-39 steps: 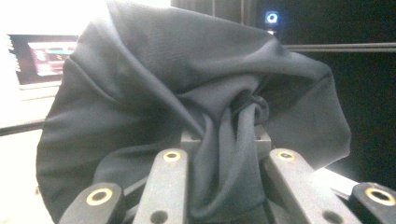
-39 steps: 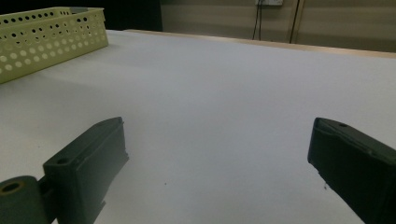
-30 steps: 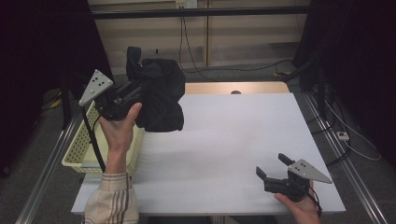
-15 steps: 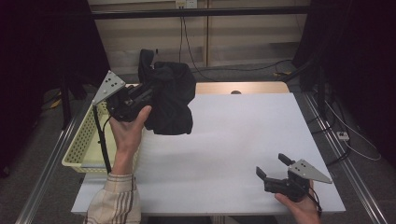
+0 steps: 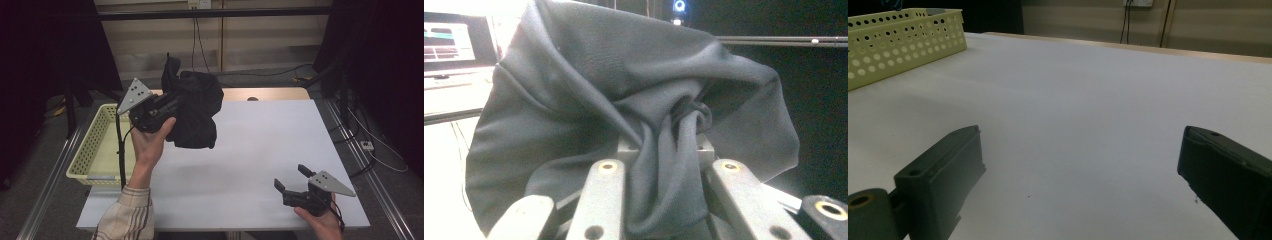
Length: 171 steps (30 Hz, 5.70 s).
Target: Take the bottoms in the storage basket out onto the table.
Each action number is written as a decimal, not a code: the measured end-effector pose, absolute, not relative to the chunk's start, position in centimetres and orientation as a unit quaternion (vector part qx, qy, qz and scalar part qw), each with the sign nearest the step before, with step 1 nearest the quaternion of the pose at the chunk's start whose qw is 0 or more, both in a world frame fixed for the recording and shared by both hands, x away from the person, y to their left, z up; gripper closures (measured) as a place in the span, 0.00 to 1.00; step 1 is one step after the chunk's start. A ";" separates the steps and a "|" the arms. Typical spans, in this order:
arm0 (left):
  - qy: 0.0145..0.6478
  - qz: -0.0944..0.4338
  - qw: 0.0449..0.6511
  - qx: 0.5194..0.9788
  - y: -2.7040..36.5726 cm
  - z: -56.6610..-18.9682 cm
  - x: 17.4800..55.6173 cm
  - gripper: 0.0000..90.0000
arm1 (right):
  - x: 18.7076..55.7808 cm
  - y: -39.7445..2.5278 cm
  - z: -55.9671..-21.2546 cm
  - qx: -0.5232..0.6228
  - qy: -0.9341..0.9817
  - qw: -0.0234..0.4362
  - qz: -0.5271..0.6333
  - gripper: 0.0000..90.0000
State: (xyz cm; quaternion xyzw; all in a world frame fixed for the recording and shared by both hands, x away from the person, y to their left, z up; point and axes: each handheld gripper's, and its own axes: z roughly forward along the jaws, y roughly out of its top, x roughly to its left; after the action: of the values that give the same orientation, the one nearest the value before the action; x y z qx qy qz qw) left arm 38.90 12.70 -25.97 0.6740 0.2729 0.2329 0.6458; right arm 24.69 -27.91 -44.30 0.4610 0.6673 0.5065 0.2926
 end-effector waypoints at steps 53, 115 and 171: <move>0.293 0.197 0.568 0.744 6.1 -33.1 42.7 0.84 | 24.7 -27.9 -44.4 0.461 0.669 0.291 0.505 0.05; 0.285 0.148 0.400 0.859 1.7 -42.6 45.3 0.73 | 24.8 -27.9 -44.4 0.463 0.670 0.288 0.504 0.05; 0.306 0.140 0.437 0.834 2.6 -41.9 45.3 0.06 | 25.0 -28.5 -44.6 0.477 0.659 0.277 0.511 0.05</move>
State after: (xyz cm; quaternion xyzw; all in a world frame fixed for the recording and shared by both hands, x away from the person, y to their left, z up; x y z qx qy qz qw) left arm 45.27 2.61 -41.89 0.8343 0.3059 0.1402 0.4368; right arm 25.01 -28.48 -44.59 0.4771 0.6589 0.5112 0.2773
